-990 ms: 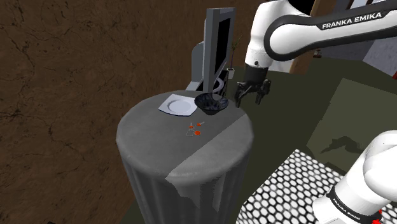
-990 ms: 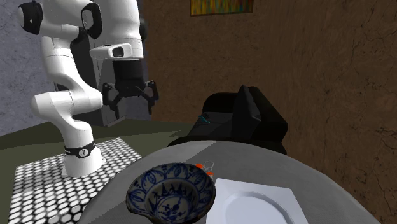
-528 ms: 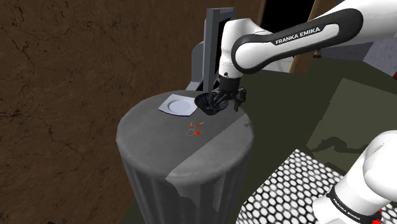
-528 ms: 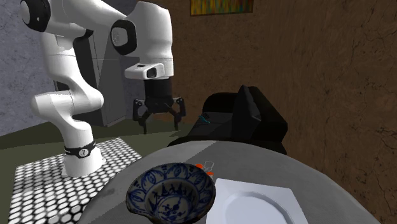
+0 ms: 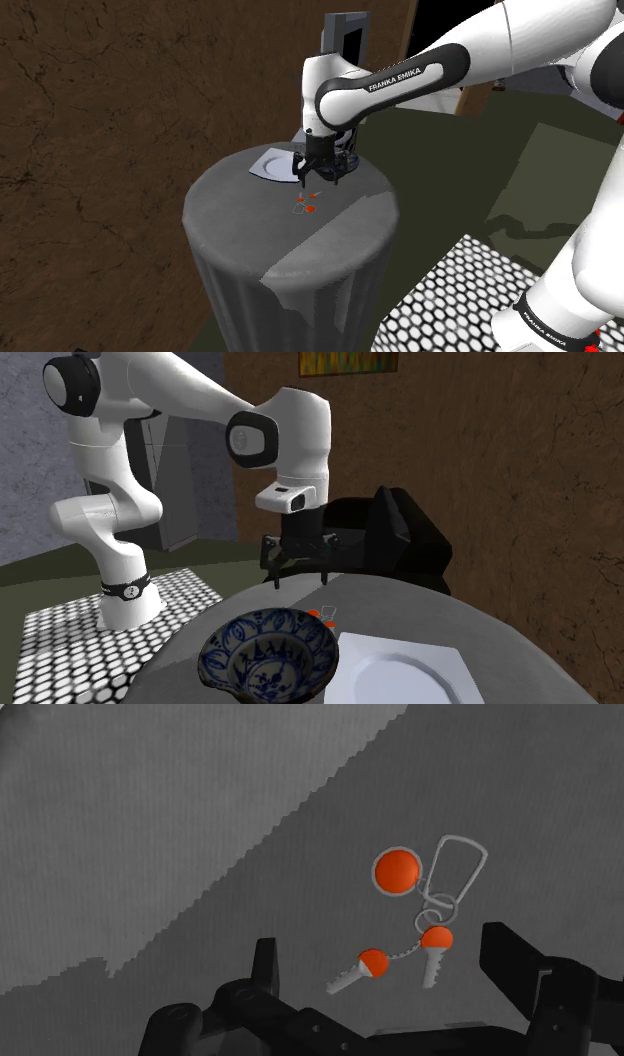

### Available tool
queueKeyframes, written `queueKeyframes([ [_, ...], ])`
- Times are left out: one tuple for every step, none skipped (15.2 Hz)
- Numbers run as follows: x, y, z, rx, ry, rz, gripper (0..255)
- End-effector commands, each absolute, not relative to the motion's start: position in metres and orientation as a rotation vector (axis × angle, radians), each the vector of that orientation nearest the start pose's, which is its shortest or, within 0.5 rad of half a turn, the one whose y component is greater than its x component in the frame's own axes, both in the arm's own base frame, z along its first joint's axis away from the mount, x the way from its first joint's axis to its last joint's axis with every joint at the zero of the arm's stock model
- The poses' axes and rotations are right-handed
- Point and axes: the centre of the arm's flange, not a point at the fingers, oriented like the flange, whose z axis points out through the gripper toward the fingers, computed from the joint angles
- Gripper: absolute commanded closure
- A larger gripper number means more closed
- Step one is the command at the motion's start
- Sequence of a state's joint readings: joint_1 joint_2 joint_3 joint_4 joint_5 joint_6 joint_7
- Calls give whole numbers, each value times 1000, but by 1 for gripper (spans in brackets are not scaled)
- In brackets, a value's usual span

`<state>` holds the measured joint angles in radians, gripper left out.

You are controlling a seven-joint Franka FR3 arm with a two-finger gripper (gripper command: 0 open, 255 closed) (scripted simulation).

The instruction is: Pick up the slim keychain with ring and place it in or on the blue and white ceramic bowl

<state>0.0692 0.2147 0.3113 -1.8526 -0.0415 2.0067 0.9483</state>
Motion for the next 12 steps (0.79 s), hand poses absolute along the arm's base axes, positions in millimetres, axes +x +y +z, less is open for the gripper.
queueKeyframes([
  [588, 224, 396, -3019, 906, 102, 0],
  [598, 229, 389, -3015, 926, 108, 0],
  [609, 235, 383, -3010, 947, 114, 0],
  [620, 240, 376, -3005, 967, 120, 0],
  [622, 242, 374, -3004, 972, 122, 0],
  [622, 242, 369, -3004, 972, 122, 0],
  [622, 242, 364, -3004, 972, 122, 0],
  [621, 242, 358, -3004, 972, 122, 0],
  [621, 242, 353, -3004, 972, 122, 0],
  [620, 242, 348, -3004, 972, 122, 0],
  [620, 242, 343, -3004, 972, 122, 0],
  [619, 242, 334, -3004, 972, 122, 0],
])
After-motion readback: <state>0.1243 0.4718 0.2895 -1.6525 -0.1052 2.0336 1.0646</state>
